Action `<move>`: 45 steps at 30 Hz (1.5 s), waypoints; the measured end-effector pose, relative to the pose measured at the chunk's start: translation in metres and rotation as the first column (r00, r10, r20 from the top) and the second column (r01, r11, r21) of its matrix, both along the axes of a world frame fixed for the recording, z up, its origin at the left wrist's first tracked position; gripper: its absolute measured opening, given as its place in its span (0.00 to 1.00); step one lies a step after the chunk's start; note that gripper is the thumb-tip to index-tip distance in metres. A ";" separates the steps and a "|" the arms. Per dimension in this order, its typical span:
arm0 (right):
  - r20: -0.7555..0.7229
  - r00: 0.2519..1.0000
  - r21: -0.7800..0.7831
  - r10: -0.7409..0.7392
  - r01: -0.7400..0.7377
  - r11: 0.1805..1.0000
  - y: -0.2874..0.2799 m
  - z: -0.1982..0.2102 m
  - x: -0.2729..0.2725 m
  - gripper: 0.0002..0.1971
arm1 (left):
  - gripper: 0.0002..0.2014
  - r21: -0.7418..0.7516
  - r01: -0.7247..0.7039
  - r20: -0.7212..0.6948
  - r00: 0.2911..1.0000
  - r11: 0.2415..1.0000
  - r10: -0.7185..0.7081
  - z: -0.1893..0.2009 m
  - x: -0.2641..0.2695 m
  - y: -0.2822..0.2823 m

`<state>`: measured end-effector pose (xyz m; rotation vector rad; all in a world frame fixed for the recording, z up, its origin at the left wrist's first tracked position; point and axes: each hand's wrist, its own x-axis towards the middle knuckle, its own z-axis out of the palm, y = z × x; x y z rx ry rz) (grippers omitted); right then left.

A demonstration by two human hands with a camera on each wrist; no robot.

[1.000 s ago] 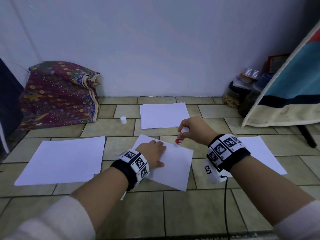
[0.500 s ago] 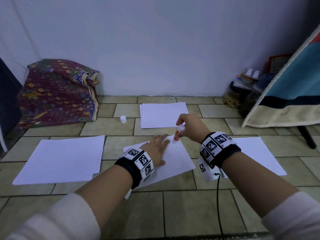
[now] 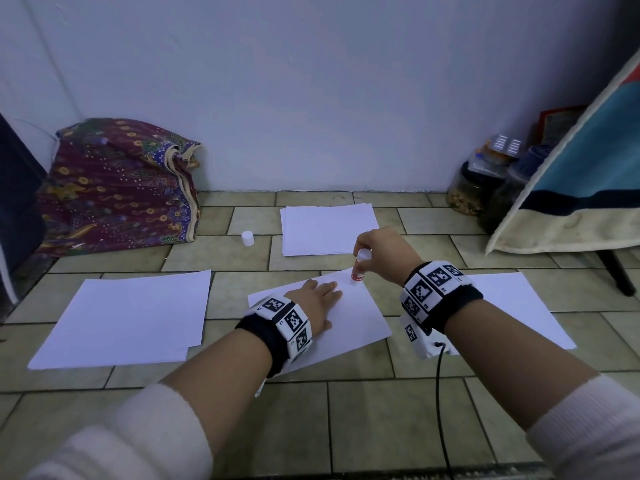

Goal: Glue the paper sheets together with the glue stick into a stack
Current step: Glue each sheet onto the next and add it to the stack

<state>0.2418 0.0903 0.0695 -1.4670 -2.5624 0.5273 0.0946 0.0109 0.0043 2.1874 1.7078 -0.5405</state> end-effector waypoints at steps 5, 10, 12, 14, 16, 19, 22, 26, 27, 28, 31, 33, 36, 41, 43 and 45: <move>-0.027 1.000 -0.013 -0.013 0.012 1.000 -0.007 0.001 0.013 0.12 | 0.33 0.007 -0.005 -0.011 1.000 1.000 0.005 0.000 0.001 0.000; -0.050 0.999 -0.071 -0.014 0.010 0.997 -0.015 0.002 0.019 0.11 | 0.32 0.020 0.012 -0.023 1.000 1.000 -0.012 0.000 0.001 0.000; -0.030 1.000 -0.081 0.000 -0.003 0.997 -0.018 0.004 0.021 0.10 | 0.33 0.018 0.016 -0.028 0.999 1.000 -0.016 0.002 0.000 0.001; 0.025 0.999 -0.086 0.032 -0.030 0.996 -0.022 0.007 0.025 0.10 | 0.33 0.021 0.018 -0.025 1.000 1.000 -0.018 0.003 -0.001 0.002; 0.079 0.995 -0.109 0.057 -0.049 0.993 -0.025 0.009 0.028 0.11 | 0.33 0.039 0.019 -0.017 1.000 0.999 -0.019 0.002 -0.001 0.002; 0.134 0.988 -0.185 0.083 -0.057 0.981 -0.027 0.012 0.032 0.09 | 0.33 0.056 0.020 -0.008 1.000 0.998 -0.020 0.000 -0.002 0.001; 0.194 0.972 -0.237 0.134 -0.086 0.968 -0.030 0.017 0.036 0.08 | 0.32 0.054 0.024 -0.006 1.000 0.998 -0.024 0.003 -0.001 0.000; 0.201 0.972 -0.173 0.125 -0.091 0.981 -0.025 0.020 0.040 0.08 | 0.33 0.058 -0.002 -0.036 0.999 0.998 0.004 0.012 0.001 0.002; 0.195 0.975 -0.143 0.102 -0.074 0.987 -0.022 0.019 0.040 0.10 | 0.34 0.057 -0.019 -0.051 0.998 0.998 0.022 0.015 0.002 0.002; 0.183 0.981 -0.124 0.072 -0.050 0.991 -0.019 0.019 0.040 0.12 | 0.34 0.058 -0.036 -0.065 0.997 0.998 0.039 0.017 0.003 0.002; 0.091 0.996 -0.115 0.008 0.003 0.993 -0.013 0.016 0.040 0.12 | 0.38 0.086 -0.074 -0.046 0.996 0.994 0.078 0.019 0.008 0.000; 0.017 1.000 -0.130 -0.016 0.018 0.991 -0.010 0.012 0.039 0.09 | 0.40 0.103 -0.081 0.018 0.997 0.991 0.080 0.016 0.007 -0.003; -0.059 0.997 -0.125 -0.055 0.047 0.991 -0.007 0.007 0.034 0.09 | 0.39 0.095 -0.037 0.067 0.997 0.995 0.030 0.012 0.003 -0.004; -0.146 0.983 -0.094 -0.110 0.097 0.991 -0.001 0.001 0.025 0.12 | 0.37 0.104 -0.072 -0.013 0.997 0.992 0.074 0.014 0.001 -0.002; -0.176 0.976 -0.085 -0.130 0.116 0.990 0.001 0.001 0.020 0.13 | 0.38 0.124 -0.106 0.020 0.994 0.987 0.105 0.014 0.002 -0.002; -0.186 0.974 -0.083 -0.132 0.118 0.990 0.003 0.001 0.015 0.11 | 0.38 0.128 -0.114 0.074 0.992 0.985 0.105 0.010 0.003 -0.002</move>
